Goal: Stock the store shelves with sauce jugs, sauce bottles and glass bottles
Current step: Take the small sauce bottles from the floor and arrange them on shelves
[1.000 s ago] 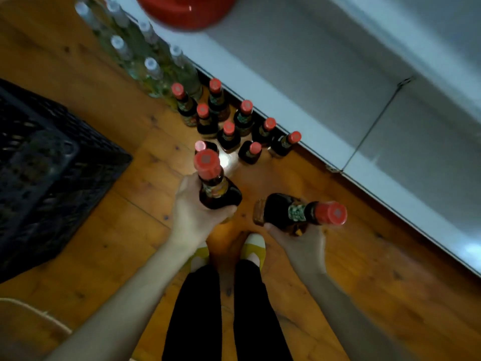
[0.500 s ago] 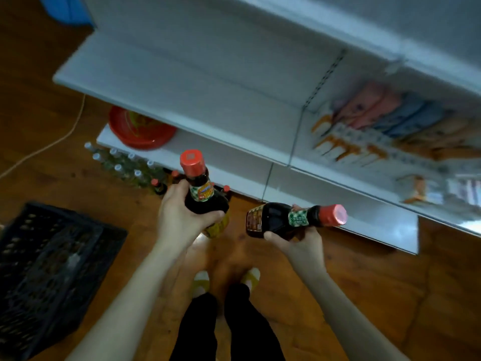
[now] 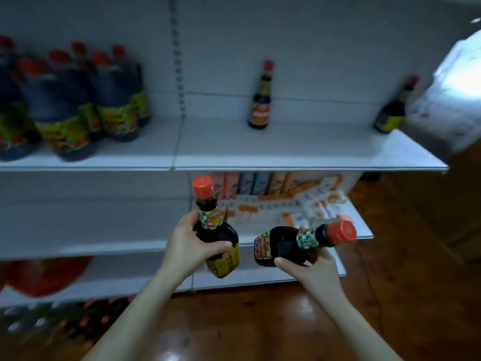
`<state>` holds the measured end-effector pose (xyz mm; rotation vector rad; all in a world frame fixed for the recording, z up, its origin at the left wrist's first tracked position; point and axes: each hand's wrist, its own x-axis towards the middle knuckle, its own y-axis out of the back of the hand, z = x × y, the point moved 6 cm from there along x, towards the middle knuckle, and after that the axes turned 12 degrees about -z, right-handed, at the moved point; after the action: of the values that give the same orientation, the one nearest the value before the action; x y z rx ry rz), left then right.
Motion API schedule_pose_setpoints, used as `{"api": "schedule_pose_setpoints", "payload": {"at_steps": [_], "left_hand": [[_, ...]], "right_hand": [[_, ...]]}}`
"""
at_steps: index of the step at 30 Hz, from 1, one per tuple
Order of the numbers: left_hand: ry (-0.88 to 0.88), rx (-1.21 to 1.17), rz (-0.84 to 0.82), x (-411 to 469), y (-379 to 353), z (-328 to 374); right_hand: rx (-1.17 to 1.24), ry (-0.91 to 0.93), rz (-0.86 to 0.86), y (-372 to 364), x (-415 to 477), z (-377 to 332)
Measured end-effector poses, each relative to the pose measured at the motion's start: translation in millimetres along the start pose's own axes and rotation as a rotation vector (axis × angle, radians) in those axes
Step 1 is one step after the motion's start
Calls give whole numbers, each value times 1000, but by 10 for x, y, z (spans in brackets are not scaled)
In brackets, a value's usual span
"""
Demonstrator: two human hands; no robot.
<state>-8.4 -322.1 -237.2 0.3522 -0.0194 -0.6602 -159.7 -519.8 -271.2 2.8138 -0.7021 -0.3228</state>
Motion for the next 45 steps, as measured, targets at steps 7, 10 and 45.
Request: {"api": "schedule_pose_setpoints", "payload": {"at_steps": [7, 10, 45], "left_hand": [[-155, 30, -97, 613, -904, 969], [-201, 16, -136, 951, -1154, 1285], [-190, 162, -85, 4395, -3766, 2357]], "right_hand": [[38, 92, 132, 1278, 123, -140], [47, 86, 204, 1679, 277, -151], [-440, 59, -25, 4893, 3957, -183]]}}
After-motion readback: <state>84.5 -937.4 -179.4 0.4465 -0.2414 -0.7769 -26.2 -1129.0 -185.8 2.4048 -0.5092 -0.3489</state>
